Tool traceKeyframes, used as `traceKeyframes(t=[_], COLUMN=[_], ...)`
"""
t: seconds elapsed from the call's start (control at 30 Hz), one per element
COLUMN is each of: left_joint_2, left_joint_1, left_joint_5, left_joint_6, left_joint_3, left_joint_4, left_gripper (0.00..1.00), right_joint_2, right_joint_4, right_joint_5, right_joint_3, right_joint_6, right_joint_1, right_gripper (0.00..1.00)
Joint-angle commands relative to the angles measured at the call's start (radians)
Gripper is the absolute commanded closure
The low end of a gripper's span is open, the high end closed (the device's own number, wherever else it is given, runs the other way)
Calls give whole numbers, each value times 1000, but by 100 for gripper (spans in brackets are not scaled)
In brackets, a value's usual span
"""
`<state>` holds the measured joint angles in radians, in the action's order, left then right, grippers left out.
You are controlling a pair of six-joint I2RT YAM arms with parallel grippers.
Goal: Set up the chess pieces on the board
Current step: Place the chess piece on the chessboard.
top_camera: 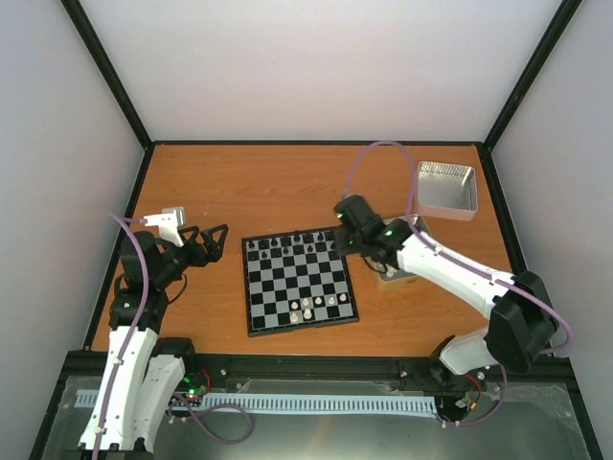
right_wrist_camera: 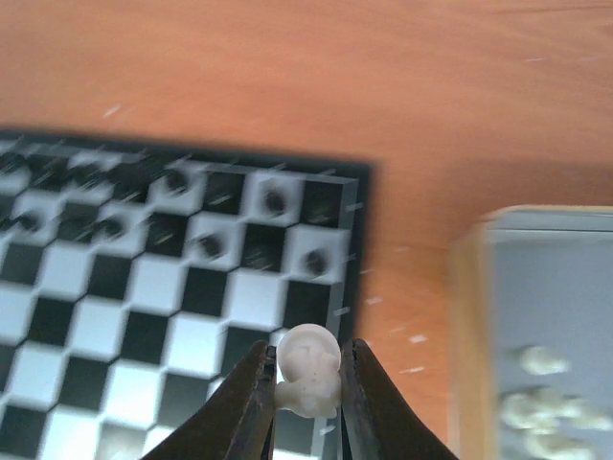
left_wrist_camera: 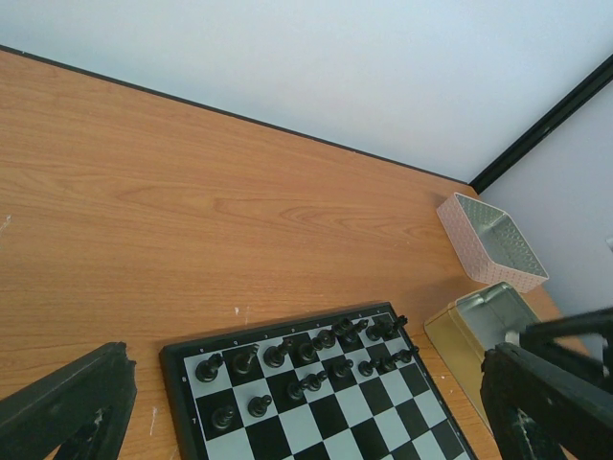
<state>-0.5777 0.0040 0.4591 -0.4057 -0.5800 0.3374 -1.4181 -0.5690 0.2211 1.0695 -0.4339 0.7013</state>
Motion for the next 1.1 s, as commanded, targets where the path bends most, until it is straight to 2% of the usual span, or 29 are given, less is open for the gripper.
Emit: traceKeyframes(t=[0.0,0.13,0.3,0.43,0.7,1.07], left_joint_2=[13,13,16,15,35,29], left_joint_1=[-4,-3,-3,-4,-4,-4], left_joint_5=[4,7,12,16,3,9], left_joint_6=[1,2,1,1,1,2], left_joint_3=[-11,-12,-8,-8,-9,-10], left_joint_4=[-12,-12,-14,-17,-13,-11], left_gripper=[0,0,0,0,0,0], right_joint_2=[-37,-85,-107,-145,-316,-445], right_joint_4=[-66,-91,-97,-98,-75,-78], right_joint_5=[16,33,13,7,-132,-184], right_joint_3=[52,81,78,111,211,284], right_joint_6=[-43,-74,-103,-66,30,75], right_joint_1=[179,313,383,440,573,622], right_gripper=[83,83,83,83,83,84])
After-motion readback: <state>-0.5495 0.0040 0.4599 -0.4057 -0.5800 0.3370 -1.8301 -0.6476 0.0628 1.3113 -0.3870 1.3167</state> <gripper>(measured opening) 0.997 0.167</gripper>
